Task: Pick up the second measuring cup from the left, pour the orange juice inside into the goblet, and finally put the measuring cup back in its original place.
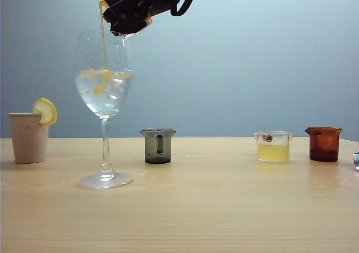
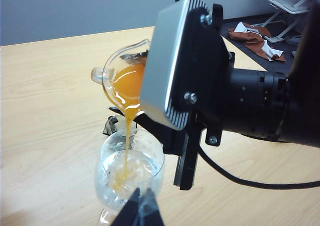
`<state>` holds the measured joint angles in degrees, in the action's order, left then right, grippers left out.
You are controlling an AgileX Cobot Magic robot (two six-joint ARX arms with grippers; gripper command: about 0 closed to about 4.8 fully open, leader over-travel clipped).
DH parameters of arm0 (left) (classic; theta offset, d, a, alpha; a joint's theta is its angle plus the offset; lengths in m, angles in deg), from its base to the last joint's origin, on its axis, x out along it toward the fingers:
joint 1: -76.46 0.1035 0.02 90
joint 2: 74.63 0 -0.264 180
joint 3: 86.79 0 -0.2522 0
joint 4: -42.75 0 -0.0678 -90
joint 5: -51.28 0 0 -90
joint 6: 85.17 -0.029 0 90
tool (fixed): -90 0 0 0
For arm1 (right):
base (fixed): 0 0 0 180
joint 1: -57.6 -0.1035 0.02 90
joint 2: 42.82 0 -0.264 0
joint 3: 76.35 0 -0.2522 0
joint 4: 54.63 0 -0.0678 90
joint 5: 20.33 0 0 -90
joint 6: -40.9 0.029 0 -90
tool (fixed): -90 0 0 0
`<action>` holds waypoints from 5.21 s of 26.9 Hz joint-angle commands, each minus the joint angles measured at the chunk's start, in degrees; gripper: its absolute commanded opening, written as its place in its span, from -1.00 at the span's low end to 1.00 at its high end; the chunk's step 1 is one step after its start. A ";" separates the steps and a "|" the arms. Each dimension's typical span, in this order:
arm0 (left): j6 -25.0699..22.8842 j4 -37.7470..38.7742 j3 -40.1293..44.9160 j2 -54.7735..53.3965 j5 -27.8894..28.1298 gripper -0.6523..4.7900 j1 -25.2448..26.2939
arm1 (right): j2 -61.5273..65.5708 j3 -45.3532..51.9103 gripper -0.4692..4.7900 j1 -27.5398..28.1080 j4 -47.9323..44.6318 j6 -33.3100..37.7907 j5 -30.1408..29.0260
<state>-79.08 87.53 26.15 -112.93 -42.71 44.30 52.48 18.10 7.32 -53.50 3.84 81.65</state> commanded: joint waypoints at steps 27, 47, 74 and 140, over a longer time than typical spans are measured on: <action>-0.04 0.00 -0.17 0.09 -0.35 -0.78 -0.07 | -0.42 -0.37 -0.28 0.00 -2.25 -8.66 2.05; -0.07 -0.02 -0.17 0.09 -0.33 -0.78 -0.07 | -0.42 -0.37 -0.28 0.00 -2.64 -12.96 2.03; -0.07 -0.02 -0.17 0.09 -0.35 -0.78 -0.07 | -0.42 -0.37 -0.28 0.00 -2.62 -19.08 1.84; 0.39 0.00 -0.17 0.09 0.28 -0.78 -0.07 | -0.42 -0.37 -0.28 0.00 -2.64 -35.23 1.84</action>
<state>-78.89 87.62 26.15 -112.91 -42.58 44.30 52.48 18.10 7.36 -54.35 -31.19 83.51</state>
